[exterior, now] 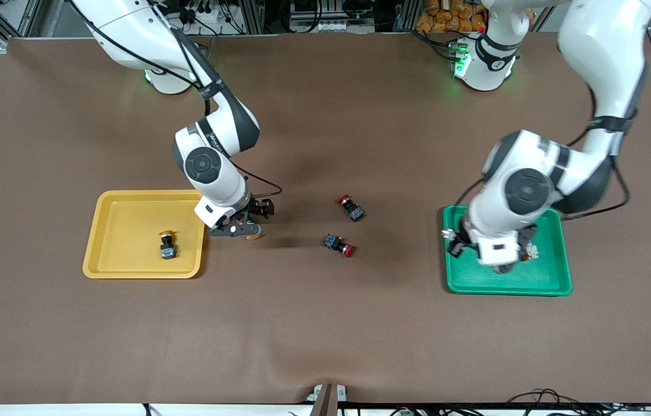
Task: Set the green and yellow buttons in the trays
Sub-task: 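Grasp the white button with the left gripper while the right gripper grasps the orange button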
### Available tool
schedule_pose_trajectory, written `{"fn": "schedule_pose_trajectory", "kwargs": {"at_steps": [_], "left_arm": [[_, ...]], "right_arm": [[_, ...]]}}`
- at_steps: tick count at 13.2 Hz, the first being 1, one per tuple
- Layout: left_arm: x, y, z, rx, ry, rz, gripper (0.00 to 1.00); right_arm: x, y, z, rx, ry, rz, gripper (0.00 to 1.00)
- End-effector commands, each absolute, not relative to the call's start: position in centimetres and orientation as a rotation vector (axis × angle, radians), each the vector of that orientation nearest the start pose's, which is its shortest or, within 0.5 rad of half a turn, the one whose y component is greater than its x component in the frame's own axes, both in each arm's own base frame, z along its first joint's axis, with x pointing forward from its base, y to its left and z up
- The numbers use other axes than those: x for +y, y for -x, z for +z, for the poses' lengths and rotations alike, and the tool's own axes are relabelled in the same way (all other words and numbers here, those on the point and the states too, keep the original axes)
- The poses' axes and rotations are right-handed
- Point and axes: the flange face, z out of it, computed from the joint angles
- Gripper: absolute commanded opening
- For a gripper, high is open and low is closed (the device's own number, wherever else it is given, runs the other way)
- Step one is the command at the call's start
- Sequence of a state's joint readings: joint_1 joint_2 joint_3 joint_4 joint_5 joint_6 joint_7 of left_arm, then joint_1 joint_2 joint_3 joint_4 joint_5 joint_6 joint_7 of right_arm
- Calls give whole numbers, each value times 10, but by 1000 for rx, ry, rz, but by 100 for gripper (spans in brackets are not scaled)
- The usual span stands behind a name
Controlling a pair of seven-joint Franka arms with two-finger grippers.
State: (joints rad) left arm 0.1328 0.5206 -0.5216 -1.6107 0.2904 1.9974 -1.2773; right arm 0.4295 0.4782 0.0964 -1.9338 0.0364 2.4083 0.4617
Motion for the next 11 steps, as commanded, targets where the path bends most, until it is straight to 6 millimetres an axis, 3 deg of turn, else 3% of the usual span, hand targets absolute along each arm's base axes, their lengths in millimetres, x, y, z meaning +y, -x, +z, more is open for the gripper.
{"fn": "schedule_pose_trajectory", "kwargs": {"at_steps": [1, 6, 11], "left_arm": [[-159, -651, 352, -945, 2902, 33, 0], [-115, -658, 309, -347, 2987, 141, 0], [-111, -656, 246, 10, 2922, 232, 0]], "right_arm": [[308, -541, 238, -26, 3078, 42, 83], [297, -547, 233, -90, 3086, 43, 83], [285, -556, 204, -134, 3079, -10, 83]]}}
